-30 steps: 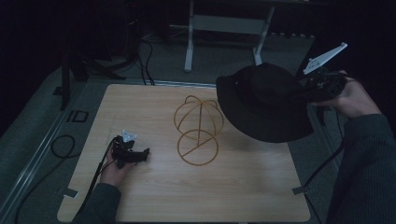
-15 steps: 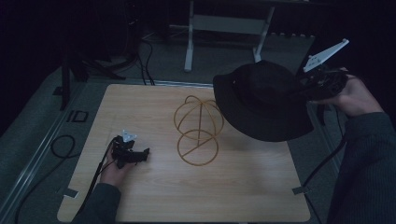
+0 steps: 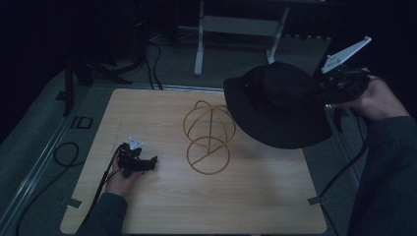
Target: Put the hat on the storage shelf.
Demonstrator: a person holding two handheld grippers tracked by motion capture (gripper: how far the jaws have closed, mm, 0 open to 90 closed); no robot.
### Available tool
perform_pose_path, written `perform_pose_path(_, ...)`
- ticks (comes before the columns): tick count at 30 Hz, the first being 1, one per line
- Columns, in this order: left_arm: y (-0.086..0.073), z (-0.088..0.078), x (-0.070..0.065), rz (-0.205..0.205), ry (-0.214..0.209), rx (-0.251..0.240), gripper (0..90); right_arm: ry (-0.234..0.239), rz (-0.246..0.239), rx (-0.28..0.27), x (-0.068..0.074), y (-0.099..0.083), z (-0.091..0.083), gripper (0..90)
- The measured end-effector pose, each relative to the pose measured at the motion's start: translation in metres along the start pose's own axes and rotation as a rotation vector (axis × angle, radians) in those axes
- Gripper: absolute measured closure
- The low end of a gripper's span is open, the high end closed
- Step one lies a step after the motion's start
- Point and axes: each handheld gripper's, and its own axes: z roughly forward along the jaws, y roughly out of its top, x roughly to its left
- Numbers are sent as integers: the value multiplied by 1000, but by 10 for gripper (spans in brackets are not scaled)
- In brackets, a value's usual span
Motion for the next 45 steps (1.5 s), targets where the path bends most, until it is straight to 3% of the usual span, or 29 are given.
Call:
perform_pose_path(11, 0, 0, 0, 0, 1, -1, 107, 7, -14, -44, 2, 7, -6, 856)
perform_pose_path(30, 0, 0, 0, 0, 1, -1, 108, 71, -78, -94, 15, 36, 7, 855)
perform_pose_path(39, 0, 0, 0, 0, -1, -1, 107, 113, -119, -103, 24, 56, 24, 854)
perform_pose_path(45, 0, 0, 0, 0, -1, -1, 108, 161, -140, -111, 29, 69, 45, 853)
